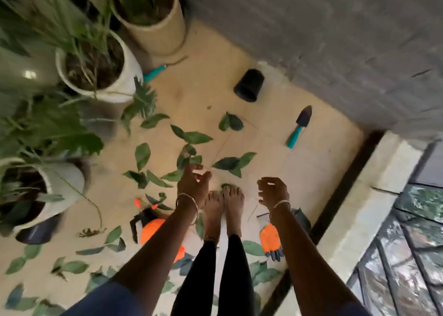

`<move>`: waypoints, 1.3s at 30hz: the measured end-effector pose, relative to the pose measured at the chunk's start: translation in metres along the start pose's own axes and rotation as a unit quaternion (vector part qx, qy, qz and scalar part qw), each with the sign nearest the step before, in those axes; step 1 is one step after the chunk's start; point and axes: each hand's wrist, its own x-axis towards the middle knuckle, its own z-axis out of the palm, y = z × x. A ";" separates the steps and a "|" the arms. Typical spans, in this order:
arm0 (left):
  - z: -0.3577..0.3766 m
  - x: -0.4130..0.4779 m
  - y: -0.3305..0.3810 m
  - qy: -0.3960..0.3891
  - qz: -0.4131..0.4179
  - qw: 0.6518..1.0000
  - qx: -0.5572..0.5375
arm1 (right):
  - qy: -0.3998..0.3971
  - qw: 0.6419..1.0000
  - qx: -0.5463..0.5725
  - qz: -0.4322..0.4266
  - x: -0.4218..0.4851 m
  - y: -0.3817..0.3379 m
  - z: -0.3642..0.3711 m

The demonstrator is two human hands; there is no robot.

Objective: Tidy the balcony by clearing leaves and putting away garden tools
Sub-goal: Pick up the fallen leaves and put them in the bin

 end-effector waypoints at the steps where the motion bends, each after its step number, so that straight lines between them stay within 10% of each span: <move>1: 0.012 0.018 -0.008 0.010 0.001 1.000 0.014 | 0.000 0.999 -0.025 0.022 0.026 0.006 0.011; 13: 0.100 0.210 -0.119 0.045 0.033 0.982 0.180 | 0.000 0.980 -0.195 0.029 0.234 0.039 0.121; 23: 0.099 0.309 -0.154 0.152 0.071 0.948 0.272 | 0.150 0.931 -0.330 -0.031 0.281 0.076 0.184; 39: 0.093 0.386 -0.134 0.126 0.115 0.944 0.283 | 0.027 0.941 -0.239 -0.236 0.295 0.073 0.210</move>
